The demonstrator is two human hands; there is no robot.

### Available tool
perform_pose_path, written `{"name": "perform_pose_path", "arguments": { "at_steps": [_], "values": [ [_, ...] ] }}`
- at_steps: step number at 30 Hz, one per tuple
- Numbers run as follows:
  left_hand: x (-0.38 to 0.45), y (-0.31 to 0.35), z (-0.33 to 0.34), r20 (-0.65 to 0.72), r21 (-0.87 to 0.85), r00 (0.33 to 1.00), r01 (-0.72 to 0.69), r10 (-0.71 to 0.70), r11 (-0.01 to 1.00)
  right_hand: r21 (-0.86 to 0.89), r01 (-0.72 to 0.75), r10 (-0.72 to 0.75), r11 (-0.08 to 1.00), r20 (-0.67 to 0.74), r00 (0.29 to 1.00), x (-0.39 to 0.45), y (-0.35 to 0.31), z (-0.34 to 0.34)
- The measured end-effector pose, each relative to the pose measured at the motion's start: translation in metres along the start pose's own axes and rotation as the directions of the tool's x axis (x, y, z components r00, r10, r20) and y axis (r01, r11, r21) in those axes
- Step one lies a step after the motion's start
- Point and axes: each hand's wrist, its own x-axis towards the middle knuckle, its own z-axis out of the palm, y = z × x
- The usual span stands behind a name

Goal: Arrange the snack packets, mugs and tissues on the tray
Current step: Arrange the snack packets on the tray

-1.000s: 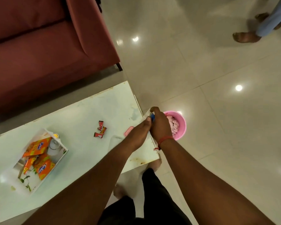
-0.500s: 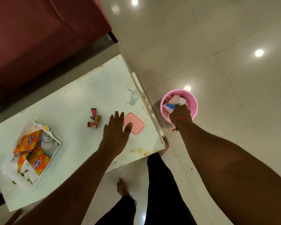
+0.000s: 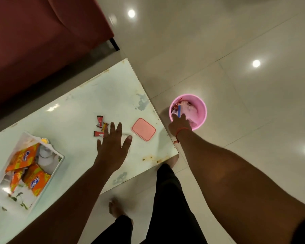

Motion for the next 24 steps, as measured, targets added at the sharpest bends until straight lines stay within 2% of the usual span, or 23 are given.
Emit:
{"name": "perform_pose_path", "arguments": {
  "at_steps": [6,13,20,24],
  "values": [
    [-0.049,-0.052,-0.038,-0.068,0.016,0.996,-0.062,0.063,0.998,-0.082,0.141,-0.148,0.987,-0.09,0.985,-0.115,-0.058,0.003],
    [-0.141,-0.171,-0.079,-0.125,0.062,0.985,-0.115,0.122,0.991,-0.057,0.224,-0.23,0.973,-0.17,0.958,-0.281,-0.167,0.058],
    [-0.229,-0.325,-0.118,-0.227,0.005,0.973,0.032,-0.03,0.999,-0.242,0.377,-0.417,0.894,-0.14,0.898,-0.403,-0.287,0.134],
    [-0.265,-0.381,-0.117,-0.24,-0.079,0.963,0.104,-0.12,0.991,-0.359,0.434,-0.489,0.826,-0.074,0.869,-0.436,-0.331,0.158]
  ]
}}
